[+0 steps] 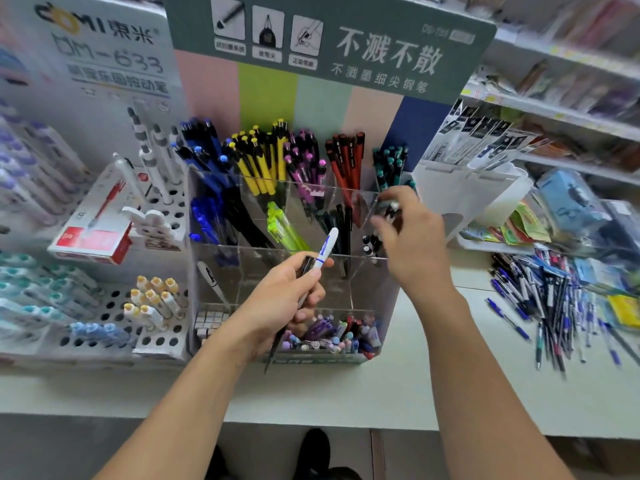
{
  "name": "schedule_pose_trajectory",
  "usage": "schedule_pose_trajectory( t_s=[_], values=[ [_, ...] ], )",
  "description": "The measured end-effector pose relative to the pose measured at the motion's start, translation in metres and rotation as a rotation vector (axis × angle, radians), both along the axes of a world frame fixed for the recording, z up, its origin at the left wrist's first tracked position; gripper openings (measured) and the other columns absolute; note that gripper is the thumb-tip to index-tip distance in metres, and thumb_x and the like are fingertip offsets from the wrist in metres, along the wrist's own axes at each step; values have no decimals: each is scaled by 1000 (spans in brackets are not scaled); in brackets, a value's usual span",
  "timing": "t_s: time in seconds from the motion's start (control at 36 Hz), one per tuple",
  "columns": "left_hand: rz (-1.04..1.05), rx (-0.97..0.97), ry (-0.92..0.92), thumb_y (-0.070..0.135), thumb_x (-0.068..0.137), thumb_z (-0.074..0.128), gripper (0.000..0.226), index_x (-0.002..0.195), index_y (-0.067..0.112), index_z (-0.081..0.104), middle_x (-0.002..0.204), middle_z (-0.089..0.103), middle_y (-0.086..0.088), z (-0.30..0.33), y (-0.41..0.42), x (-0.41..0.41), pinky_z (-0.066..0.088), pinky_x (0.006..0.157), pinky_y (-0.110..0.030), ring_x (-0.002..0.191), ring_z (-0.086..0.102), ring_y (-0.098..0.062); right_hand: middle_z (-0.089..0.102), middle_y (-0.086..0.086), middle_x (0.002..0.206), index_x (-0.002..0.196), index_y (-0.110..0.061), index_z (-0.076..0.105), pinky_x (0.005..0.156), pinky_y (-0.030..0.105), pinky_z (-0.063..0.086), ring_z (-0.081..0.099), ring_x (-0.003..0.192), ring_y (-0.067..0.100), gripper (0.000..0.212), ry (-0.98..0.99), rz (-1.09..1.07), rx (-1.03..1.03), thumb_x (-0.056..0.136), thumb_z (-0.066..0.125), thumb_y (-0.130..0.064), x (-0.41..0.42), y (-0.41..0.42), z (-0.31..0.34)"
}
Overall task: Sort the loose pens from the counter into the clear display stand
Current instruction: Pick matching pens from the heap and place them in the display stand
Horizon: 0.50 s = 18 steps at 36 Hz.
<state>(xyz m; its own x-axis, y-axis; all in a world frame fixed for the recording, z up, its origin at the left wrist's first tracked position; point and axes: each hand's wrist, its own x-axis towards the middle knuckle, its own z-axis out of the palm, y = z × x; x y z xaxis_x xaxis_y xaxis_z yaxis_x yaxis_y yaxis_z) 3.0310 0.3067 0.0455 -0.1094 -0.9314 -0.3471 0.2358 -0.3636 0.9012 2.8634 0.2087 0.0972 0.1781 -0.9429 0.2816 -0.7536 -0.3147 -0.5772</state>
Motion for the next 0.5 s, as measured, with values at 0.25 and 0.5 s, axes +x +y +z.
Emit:
schedule_pose_trajectory(
  t_s=[0.25,0.5],
  values=[
    [68,9,-112,33,108,41,22,102,14,51,61,39,4,-1,0,13,18,41,-18,46,23,-9,53,9,85,83,-15,50,74,43,39,55,87,41,35,264,26,96,110,37,-32,11,-2,-27],
    [202,-111,-144,27,107,46,22,99,12,61,63,51,2,-7,15,33,28,41,-19,44,35,-11,62,9,112,117,-10,69,90,35,44,56,103,26,24,-14,-106,-140,103,55,-24,23,23,-29]
  ],
)
